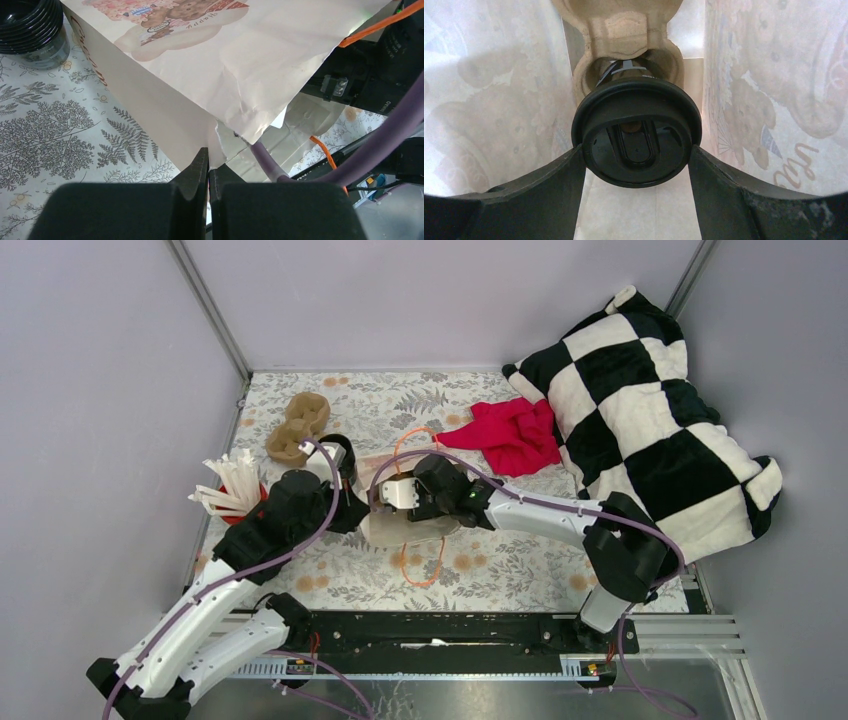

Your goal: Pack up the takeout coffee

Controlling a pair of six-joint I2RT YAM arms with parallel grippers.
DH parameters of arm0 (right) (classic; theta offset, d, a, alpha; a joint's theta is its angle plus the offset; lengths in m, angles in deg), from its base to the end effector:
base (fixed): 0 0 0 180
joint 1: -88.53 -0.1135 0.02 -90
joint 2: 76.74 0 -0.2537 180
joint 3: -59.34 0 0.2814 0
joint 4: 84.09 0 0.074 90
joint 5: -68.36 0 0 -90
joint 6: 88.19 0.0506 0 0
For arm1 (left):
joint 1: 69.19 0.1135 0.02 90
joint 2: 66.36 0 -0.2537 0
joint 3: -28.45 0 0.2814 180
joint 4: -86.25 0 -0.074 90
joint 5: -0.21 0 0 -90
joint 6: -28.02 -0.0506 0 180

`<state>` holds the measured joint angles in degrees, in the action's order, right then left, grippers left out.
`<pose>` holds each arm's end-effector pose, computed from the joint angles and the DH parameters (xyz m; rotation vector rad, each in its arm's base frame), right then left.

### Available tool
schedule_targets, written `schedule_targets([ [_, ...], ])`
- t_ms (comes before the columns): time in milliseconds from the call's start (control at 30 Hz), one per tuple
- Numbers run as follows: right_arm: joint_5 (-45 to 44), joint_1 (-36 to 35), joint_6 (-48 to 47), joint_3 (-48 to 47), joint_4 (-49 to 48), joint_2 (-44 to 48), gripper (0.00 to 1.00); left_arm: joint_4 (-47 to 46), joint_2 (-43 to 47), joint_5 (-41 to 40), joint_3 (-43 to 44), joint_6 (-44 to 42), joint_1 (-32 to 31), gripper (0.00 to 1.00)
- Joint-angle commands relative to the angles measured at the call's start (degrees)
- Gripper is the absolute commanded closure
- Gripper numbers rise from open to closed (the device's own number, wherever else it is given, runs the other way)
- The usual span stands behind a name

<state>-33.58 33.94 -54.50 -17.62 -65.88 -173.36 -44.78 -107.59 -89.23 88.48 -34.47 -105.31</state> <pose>0.2471 0.3295 0.1950 -1.7669 1.3547 -0.2488 0.1639 -0.1202 0.3088 0.1691 2.1644 -0.6675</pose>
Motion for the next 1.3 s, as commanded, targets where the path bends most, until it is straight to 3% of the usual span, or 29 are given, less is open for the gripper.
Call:
schedule_targets([
  [0,-1.6,0.4,4.0,1.3,-4.1,-2.1,0.64,-1.1,0.2,2.3,3.0,1.2,-0.2,0.97],
  [500,-5.4,0.4,15.2,0.4,-9.8,-4.9,0.58,-0.8,-0.9,1.9,3.3,3.4,-0.2,0.97],
  [1000,-9.2,-0.8,31.4,-9.8,2.6,-7.6,0.65,-1.8,-2.0,2.9,3.4,3.7,-0.2,0.97],
  [1133,-11.2,-1.3,31.6,-10.0,4.9,-7.6,0.6,-1.9,-2.1,2.8,3.3,3.7,-0.1,0.97],
  [1267,-12.1,-1.2,29.3,-6.4,3.7,-4.1,0.46,-2.0,-2.4,2.9,3.3,3.6,-0.2,0.97],
])
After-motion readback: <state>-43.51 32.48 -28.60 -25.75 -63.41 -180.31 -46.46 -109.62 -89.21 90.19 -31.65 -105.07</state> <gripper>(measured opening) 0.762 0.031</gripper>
